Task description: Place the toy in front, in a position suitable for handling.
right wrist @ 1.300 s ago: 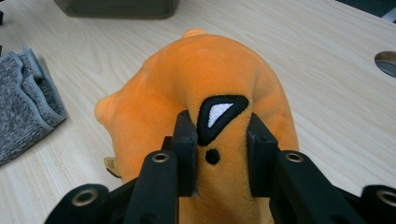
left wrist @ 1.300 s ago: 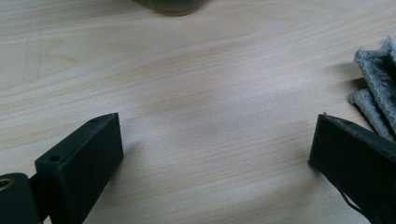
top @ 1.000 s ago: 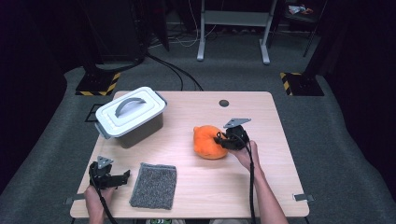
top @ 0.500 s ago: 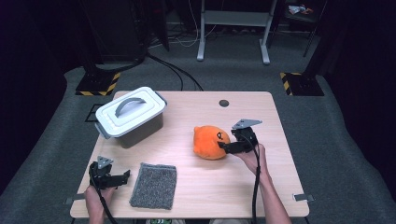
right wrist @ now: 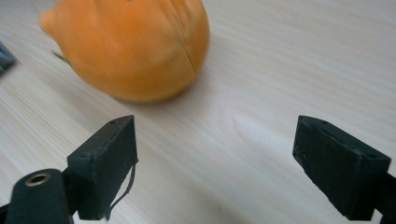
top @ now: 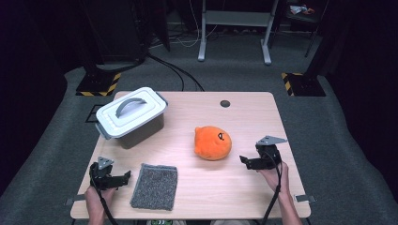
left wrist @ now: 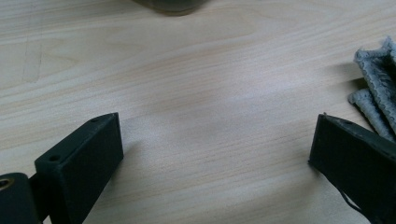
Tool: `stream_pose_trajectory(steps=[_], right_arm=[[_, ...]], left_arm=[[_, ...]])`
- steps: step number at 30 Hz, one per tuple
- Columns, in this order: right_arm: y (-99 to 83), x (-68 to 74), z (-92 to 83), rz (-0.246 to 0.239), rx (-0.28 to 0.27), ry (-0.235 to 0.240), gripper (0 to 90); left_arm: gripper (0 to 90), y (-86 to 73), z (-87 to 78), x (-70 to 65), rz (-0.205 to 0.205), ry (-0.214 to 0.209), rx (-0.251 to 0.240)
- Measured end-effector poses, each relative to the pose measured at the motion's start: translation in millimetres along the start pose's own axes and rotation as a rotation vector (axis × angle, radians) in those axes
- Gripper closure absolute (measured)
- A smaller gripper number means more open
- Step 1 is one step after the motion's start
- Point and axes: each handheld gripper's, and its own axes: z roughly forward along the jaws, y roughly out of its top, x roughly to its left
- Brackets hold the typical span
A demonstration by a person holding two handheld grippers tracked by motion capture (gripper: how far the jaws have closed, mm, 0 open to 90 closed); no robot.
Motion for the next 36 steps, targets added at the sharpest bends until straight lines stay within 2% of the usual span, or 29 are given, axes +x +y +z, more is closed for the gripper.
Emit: stream_pose_trajectory(steps=[4,6,8,13,15,16,19,22,25,28,33,36], right_arm=[[-26.6,-11.0,-1.7,0.038,0.025,-0.042,12.2],[-36.8,-15.7,-2.0,0.041,0.041,-0.065,11.5],[-47.7,-19.7,-3.4,0.067,0.039,-0.077,10.7],[-70.9,-29.4,-3.6,0.07,0.057,-0.144,8.1],[-77.4,-33.3,-2.6,0.086,0.059,-0.149,7.5],[-78.6,-34.8,-3.6,0.071,0.05,-0.158,7.8],[-78.4,-35.1,-2.6,0.076,0.048,-0.158,7.1],[-78.9,-35.7,-2.5,0.084,0.049,-0.156,6.3],[-79.3,-35.9,-2.2,0.087,0.045,-0.155,6.1],[-79.8,-35.3,-2.3,0.087,0.041,-0.161,6.1],[-80.2,-34.9,-2.4,0.086,0.036,-0.16,6.6],[-80.3,-34.2,-2.4,0.091,0.035,-0.164,6.6]], left_arm=[[2.2,0.0,-0.1,-0.1,-0.002,0.0,0.002],[2.2,0.0,-0.2,-0.1,-0.001,0.0,0.003],[2.2,0.0,-0.5,-0.1,-0.001,0.001,0.003],[2.4,0.1,-0.7,-0.4,-0.004,0.002,0.006],[2.3,0.2,-0.4,-0.6,-0.008,0.002,0.004],[2.3,0.4,-0.4,-0.6,-0.011,0.001,0.007],[1.2,1.4,0.7,-0.7,-0.014,0.016,0.012],[0.0,3.1,-1.0,-1.7,-0.028,0.008,0.03],[0.0,5.4,-8.2,-3.8,-0.053,-0.027,-0.015],[0.0,10.2,-16.4,-9.7,-0.056,-0.065,-0.025],[0.0,17.1,-27.7,-26.3,-0.048,-0.122,-0.055],[0.1,19.9,-34.2,-39.8,-0.019,-0.151,-0.06]])
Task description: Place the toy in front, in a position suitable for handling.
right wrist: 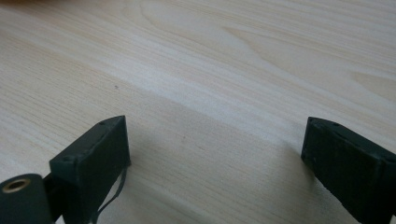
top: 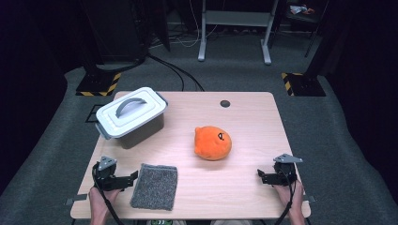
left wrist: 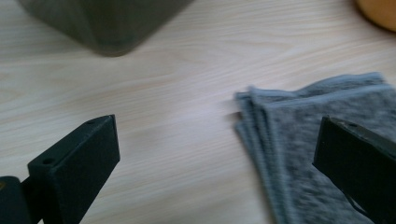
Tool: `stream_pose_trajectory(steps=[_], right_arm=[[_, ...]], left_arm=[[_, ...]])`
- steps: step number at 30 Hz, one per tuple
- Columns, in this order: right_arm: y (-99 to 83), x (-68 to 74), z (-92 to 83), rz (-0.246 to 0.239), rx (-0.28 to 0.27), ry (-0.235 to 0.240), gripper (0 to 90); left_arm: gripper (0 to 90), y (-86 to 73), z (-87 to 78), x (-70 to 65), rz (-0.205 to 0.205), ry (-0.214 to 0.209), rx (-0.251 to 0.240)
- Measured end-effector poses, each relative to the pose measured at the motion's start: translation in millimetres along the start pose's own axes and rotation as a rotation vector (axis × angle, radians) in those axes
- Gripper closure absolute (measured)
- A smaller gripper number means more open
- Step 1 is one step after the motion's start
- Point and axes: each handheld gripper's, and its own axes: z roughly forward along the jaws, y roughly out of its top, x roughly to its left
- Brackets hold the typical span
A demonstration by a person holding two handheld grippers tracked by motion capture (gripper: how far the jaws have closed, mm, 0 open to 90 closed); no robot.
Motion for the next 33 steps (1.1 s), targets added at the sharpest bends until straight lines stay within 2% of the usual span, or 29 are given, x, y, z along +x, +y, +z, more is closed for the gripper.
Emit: stream_pose_trajectory(steps=[5,6,8,10,14,17,18,20,21,25,27,29,32,33], right_arm=[[0.1,-0.6,0.3,-0.002,-0.002,-0.001,6.8],[0.1,-0.6,0.3,-0.003,-0.002,-0.001,6.9],[0.0,-0.5,0.3,-0.002,-0.003,-0.001,6.9],[0.0,-0.5,0.3,-0.001,-0.003,-0.002,7.0],[0.0,0.0,0.1,0.003,-0.002,-0.003,7.3],[0.1,-0.2,0.2,0.004,-0.003,-0.003,7.4],[0.0,0.0,0.1,0.007,-0.002,-0.004,7.5],[0.0,0.0,0.1,0.006,-0.003,-0.004,7.5],[0.0,-0.1,0.1,0.006,-0.004,-0.003,7.5],[-0.2,0.3,0.0,0.006,-0.004,-0.006,7.9],[-0.2,0.1,-0.1,0.002,-0.007,-0.006,7.9],[-0.2,-0.3,0.2,0.003,-0.007,-0.006,8.0],[-0.2,0.1,0.0,0.008,-0.005,-0.006,8.0],[-0.2,-0.3,0.2,0.003,-0.008,-0.007,8.0]], left_arm=[[0.1,-0.9,0.4,-24.7,0.03,-0.055,0.013],[0.1,-0.9,0.4,-24.7,0.03,-0.055,0.013],[0.1,-2.7,2.9,-39.5,0.057,-0.08,0.027],[0.1,-3.5,5.9,-47.6,0.073,-0.092,0.042],[0.1,-4.7,12.2,-63.2,0.115,-0.085,0.071],[0.8,-5.3,16.1,-69.2,0.129,-0.105,0.102],[1.6,-5.4,17.9,-71.0,0.144,-0.097,0.114],[3.1,-6.2,21.3,-72.9,0.147,-0.101,0.126],[4.6,-6.5,22.6,-73.7,0.154,-0.087,0.131],[12.6,-7.3,27.0,-73.7,0.167,-0.07,0.156],[16.0,-10.4,29.1,-73.0,0.152,-0.068,0.152],[18.0,-14.8,30.9,-73.1,0.159,-0.067,0.152],[21.8,-18.7,30.7,-75.1,0.17,-0.044,0.123],[23.8,-19.4,29.9,-74.7,0.161,-0.046,0.119]])
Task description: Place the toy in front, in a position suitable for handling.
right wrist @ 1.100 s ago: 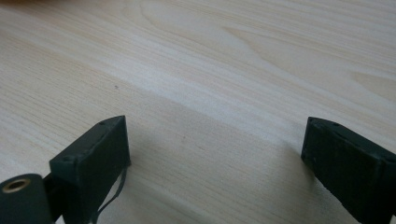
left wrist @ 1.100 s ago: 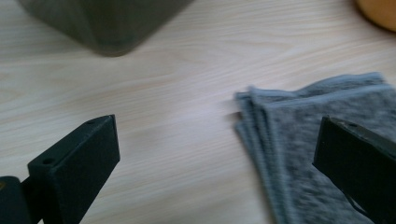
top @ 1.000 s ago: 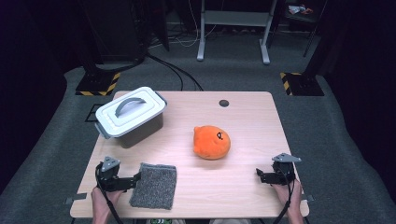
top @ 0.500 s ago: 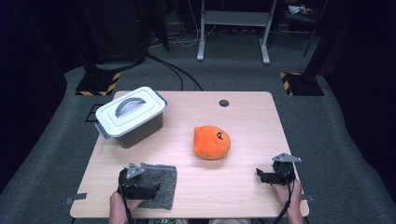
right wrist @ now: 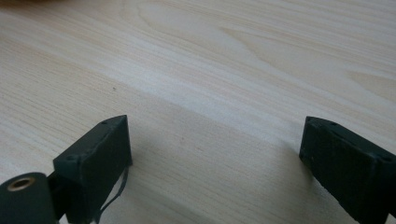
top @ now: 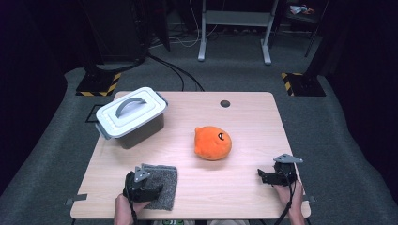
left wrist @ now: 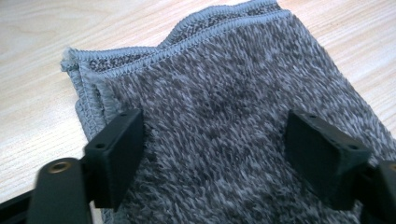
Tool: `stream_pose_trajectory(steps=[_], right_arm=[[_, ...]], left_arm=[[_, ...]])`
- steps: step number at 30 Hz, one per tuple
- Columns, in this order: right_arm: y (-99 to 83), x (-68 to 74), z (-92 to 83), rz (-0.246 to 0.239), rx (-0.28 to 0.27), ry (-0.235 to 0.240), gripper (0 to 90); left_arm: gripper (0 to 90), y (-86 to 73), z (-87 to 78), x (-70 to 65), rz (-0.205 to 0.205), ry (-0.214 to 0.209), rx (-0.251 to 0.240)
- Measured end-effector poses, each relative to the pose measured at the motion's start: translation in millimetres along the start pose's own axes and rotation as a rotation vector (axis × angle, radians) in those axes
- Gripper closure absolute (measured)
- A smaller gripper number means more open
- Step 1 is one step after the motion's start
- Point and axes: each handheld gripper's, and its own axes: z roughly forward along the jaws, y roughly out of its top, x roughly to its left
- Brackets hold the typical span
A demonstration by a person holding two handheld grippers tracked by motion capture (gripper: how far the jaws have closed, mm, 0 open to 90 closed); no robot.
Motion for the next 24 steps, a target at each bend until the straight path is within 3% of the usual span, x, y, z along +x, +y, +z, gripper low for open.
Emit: stream_pose_trajectory(steps=[4,9,13,19,24], right_arm=[[0.2,0.2,-0.1,0.007,0.005,0.004,8.0],[0.3,-0.3,0.1,0.002,0.002,0.003,8.1],[0.0,-0.2,-0.1,0.002,0.0,0.002,8.5],[0.1,-0.2,-0.1,0.002,-0.001,0.003,8.7],[0.0,-0.1,-0.2,-0.001,-0.001,0.002,8.7]], left_arm=[[35.4,-0.9,-2.4,1.4,0.001,0.012,-0.008],[56.4,-1.1,-4.3,-0.6,0.002,0.0,-0.018],[67.8,-2.5,-5.2,-0.5,-0.016,-0.016,-0.031],[74.9,-1.5,-7.1,3.8,-0.028,-0.044,-0.034],[76.1,1.2,-11.8,3.0,-0.015,-0.062,-0.049]])
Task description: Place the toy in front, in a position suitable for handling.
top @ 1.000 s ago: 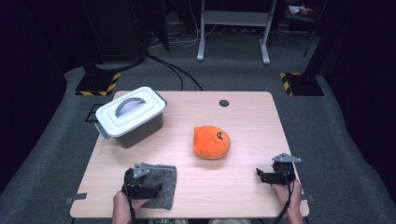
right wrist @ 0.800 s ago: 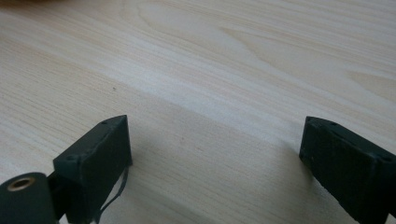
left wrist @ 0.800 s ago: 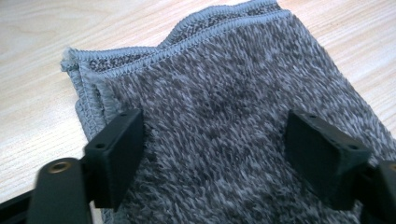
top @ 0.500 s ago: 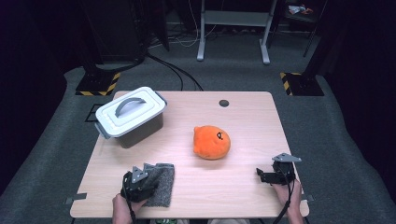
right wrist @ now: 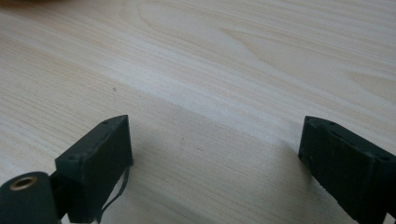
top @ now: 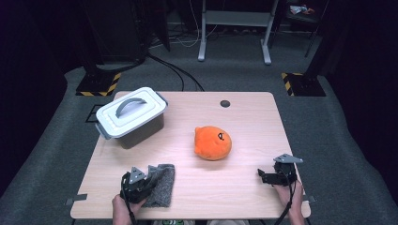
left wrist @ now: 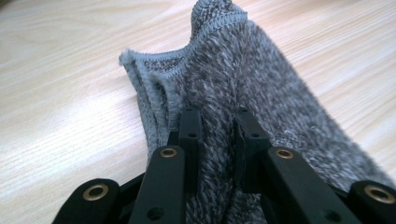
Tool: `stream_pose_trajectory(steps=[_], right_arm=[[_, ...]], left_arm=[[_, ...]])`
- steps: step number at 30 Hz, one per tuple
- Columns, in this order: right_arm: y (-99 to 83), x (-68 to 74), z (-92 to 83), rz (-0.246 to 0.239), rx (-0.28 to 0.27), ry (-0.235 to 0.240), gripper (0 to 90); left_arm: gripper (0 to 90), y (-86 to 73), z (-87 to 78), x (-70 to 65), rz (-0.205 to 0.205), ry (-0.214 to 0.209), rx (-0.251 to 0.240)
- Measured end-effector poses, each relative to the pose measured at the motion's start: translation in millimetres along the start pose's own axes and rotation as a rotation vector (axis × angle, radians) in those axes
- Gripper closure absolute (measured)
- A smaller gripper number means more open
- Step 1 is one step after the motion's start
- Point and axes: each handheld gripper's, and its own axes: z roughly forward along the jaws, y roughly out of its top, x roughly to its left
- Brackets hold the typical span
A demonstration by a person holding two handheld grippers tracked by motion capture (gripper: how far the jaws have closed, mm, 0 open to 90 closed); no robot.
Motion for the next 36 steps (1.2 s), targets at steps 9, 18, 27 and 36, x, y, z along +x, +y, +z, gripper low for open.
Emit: stream_pose_trajectory(steps=[9,18,27,36], right_arm=[[0.1,0.1,0.2,0.002,-0.002,0.002,8.8],[0.0,-0.1,0.1,-0.001,-0.001,0.002,8.8],[0.0,0.1,0.0,0.0,0.0,0.0,8.8],[-0.1,0.2,-0.1,0.0,0.0,-0.001,8.8]], left_arm=[[76.4,10.0,-5.0,-8.7,0.024,-0.07,-0.022],[76.7,23.8,-4.5,-26.0,0.094,-0.153,-0.02],[76.7,36.4,2.1,-41.5,0.133,-0.231,-0.034],[76.7,47.8,14.1,-61.8,0.192,-0.3,-0.027]])
